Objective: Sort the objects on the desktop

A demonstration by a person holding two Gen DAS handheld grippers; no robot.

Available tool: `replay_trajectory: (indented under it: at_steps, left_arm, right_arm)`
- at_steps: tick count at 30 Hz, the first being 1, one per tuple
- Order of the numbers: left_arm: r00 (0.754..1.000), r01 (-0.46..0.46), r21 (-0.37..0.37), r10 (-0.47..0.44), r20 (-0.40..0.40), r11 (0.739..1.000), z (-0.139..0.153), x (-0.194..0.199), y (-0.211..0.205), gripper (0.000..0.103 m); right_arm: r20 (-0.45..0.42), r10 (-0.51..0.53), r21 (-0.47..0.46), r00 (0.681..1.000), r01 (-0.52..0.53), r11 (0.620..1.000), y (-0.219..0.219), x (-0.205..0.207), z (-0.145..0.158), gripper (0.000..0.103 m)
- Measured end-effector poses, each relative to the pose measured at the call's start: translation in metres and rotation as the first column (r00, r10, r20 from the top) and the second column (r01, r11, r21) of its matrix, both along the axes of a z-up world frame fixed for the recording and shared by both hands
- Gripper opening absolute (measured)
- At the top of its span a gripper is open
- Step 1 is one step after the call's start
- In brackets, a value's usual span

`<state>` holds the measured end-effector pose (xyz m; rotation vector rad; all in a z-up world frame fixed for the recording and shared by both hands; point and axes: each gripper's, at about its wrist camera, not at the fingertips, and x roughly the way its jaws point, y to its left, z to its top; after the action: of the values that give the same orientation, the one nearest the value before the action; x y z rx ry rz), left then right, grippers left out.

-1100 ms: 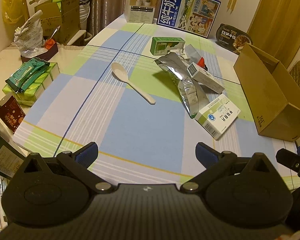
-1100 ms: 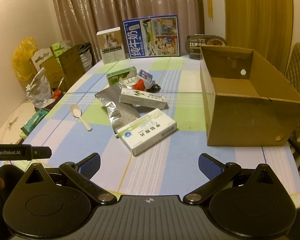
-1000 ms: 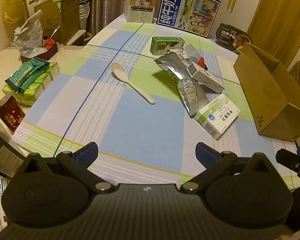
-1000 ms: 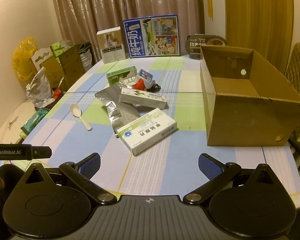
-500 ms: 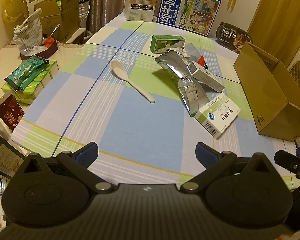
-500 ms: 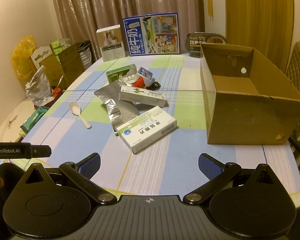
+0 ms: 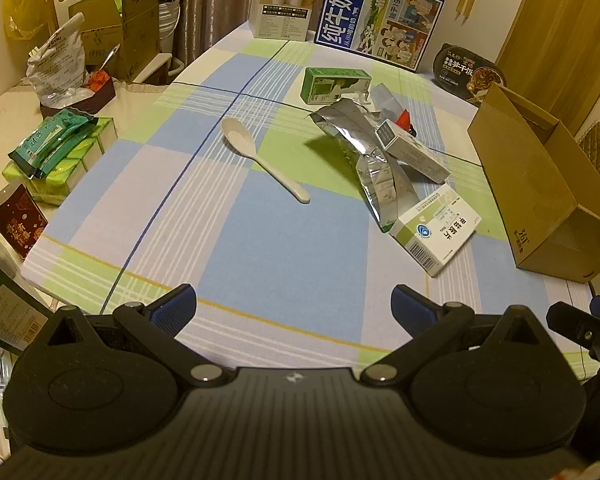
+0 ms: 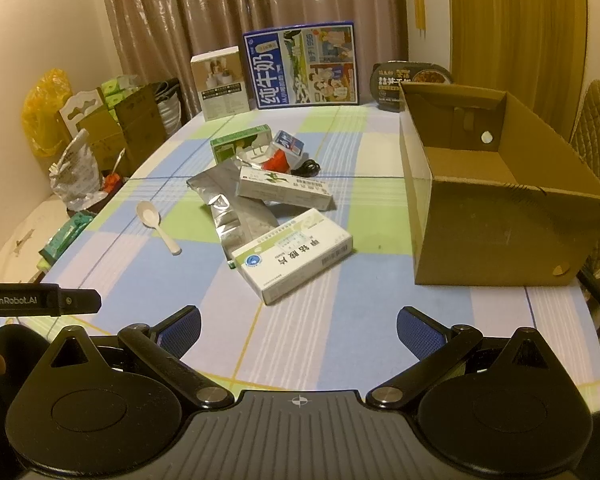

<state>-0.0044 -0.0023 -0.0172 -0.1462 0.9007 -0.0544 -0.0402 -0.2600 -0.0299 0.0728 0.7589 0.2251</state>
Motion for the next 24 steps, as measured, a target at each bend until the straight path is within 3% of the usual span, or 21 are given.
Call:
replay_trajectory:
  at_steps: [9, 24]
  left_arm:
    - [0.998, 0.050, 0.026, -0.050, 0.031, 0.998, 0.007, 0.008, 0.001, 0.102]
    - [0.987, 0.156, 0.088, -0.159, 0.037, 0.984, 0.014, 0.060, 0.012, 0.102]
  right_arm:
    - [0.020, -0.049, -0.004, 0.999, 0.049, 0.999, 0.003, 0.009, 0.002, 0.101]
    - [-0.123, -0.122, 0.100, 0.985, 0.135, 0.986, 0.028, 0.071, -0.024, 0.101]
